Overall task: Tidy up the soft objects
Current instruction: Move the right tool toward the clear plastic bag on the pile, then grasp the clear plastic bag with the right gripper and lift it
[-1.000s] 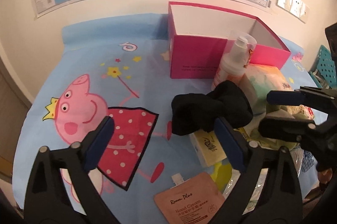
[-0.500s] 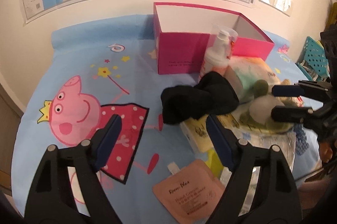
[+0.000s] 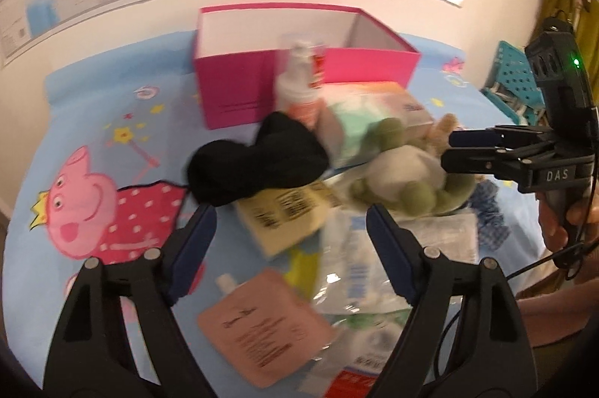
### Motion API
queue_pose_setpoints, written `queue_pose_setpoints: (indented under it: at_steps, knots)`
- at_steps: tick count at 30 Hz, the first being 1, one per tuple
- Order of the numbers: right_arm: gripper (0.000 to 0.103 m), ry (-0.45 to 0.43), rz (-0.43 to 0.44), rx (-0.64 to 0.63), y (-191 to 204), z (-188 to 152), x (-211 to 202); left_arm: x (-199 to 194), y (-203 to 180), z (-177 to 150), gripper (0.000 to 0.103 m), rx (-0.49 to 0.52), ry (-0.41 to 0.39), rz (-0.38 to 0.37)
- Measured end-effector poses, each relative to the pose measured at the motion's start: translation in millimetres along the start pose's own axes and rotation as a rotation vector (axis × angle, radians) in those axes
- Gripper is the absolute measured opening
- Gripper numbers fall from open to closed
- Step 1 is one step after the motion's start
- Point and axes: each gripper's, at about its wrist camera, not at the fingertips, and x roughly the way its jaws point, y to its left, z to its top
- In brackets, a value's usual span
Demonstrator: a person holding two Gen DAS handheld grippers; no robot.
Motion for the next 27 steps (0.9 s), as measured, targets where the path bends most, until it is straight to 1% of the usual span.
queue_pose_setpoints:
  at_steps: [3,6,8,10,12,15,18,20,22,24,27]
  knots:
    - [0.072,-0.002,-0.009,0.014,-5,-2,-7,4,-12,3,0.083,0.026,0.005,-0.03]
    - [0.072,0.014,-0.006,0.024,-11,-10,-7,7,-22,5,0.083,0.052,0.007,-0.043]
    - [0.072,0.025,-0.001,0.044,-15,-17,-7,8,-26,7,0.083,0.055,0.009,-0.069]
    - [0.072,0.036,0.022,0.059,-19,-22,-6,9,-29,7,0.083,0.065,0.01,-0.077]
    - [0.072,0.044,0.032,0.066,-19,-26,-6,10,-33,5,0.083,0.091,0.016,-0.068]
    - [0.072,0.048,0.057,0.072,-16,-34,-12,11,-34,-2,0.083,0.113,0.045,-0.071]
    - [0.072,0.058,0.08,0.085,-13,-45,-20,16,-31,-14,0.083,0.114,0.094,-0.081]
    - [0.072,0.075,0.146,0.109,-13,-56,-25,19,-27,-18,0.083,0.105,0.12,-0.093]
    - [0.072,0.1,0.191,0.121,-10,-64,-24,24,-25,-21,0.083,0.102,0.145,-0.104]
    - [0.072,0.143,0.202,0.106,0,-72,-16,29,-27,-21,0.083,0.109,0.16,-0.12]
    - [0.071,0.155,0.231,0.127,3,-77,-7,34,-30,-21,0.083,0.123,0.177,-0.137]
